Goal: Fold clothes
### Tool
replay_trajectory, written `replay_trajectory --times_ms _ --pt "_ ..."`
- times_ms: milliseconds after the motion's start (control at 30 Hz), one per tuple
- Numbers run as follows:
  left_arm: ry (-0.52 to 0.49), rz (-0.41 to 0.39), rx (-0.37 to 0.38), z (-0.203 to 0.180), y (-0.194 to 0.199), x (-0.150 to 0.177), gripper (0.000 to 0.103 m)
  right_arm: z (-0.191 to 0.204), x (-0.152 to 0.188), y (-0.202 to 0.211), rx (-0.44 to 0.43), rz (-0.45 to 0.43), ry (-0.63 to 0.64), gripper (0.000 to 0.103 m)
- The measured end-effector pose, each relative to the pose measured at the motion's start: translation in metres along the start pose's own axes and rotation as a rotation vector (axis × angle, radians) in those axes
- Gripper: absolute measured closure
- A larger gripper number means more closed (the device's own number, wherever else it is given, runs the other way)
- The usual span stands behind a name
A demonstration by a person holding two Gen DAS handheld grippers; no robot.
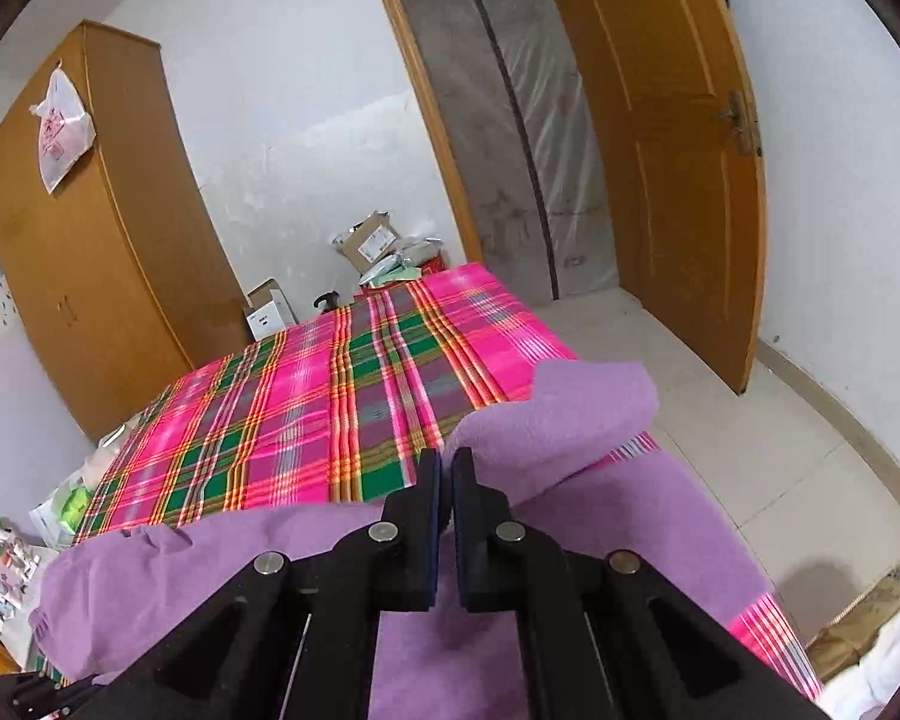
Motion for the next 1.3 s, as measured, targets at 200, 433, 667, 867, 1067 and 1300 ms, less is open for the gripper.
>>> replay_trajectory --times_ms 200,433,667,867,1067,1300 --pt "-0.011 0.064 0.011 -0.002 -0.013 0.02 0.1 -0.022 0.036 0.0 0.03 0.056 -0.021 0.099" --pt "-0.014 0.1 0.017 -0.003 -0.019 0.034 0.1 -0.041 0.07 -0.004 0.056 0.114 -0.025 0.099" --pt "-0.015 0.116 0.028 -0.005 -0.018 0.043 0.1 -0.052 0.089 -0.006 0.068 0.143 -0.034 0.099" --pt "0.007 0.145 0.05 -0.005 -0.015 0.041 0.097 -0.057 0.093 -0.004 0.072 0.166 -0.029 0.096" --pt "0.021 0.071 0.159 -0.024 0.0 0.007 0.084 -0.05 0.073 0.004 0.061 0.153 0.047 0.091" --pt "0.034 0.072 0.209 -0.041 -0.039 -0.017 0.076 -0.043 0.024 -0.008 0.04 0.086 0.15 0.055"
Point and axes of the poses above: each gripper's, at about its wrist camera, not at the fingertips, and y roughly against the way its jaws point, z to its left, x to its underside, the point moved 10 cm from there along -y, roughly the way its jaws point, and after that the axes turned 7 degrees about -z, right-handed, at the moved point
